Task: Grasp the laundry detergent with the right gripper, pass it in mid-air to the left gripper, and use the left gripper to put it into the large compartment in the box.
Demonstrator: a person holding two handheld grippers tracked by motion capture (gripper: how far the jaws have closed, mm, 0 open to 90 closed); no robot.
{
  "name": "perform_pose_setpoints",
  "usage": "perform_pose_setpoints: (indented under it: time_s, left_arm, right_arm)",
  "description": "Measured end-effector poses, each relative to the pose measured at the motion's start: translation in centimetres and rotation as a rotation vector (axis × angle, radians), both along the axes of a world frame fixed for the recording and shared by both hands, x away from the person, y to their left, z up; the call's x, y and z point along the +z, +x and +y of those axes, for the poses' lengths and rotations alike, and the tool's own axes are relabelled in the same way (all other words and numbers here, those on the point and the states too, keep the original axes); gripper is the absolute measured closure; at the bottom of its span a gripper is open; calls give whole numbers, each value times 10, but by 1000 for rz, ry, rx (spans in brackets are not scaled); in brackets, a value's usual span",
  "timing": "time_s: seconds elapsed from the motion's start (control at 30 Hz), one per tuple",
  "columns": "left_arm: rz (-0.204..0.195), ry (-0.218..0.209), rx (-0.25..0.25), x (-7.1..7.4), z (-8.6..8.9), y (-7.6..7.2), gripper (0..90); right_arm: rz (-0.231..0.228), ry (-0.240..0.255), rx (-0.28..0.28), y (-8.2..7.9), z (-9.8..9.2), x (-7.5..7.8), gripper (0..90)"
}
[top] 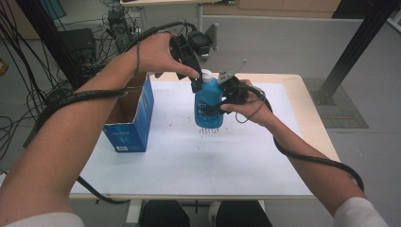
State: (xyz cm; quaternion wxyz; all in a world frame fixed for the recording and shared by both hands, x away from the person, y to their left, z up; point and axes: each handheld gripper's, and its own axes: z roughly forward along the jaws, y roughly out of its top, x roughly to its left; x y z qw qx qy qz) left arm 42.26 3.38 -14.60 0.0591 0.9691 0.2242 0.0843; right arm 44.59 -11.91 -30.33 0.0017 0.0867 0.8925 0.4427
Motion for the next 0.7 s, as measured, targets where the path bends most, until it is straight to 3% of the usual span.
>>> perform_pose_setpoints:
  time_s: [0.37,0.7]
  left_arm:
    - [55,36,-60,-4,-5,-10,46]
    - [85,59,-96,-9,-11,-16,45]
  right_arm:
    - [-3,4,110,-12,17,6,435]
    - [-8,21,140,-20,24,7,435]
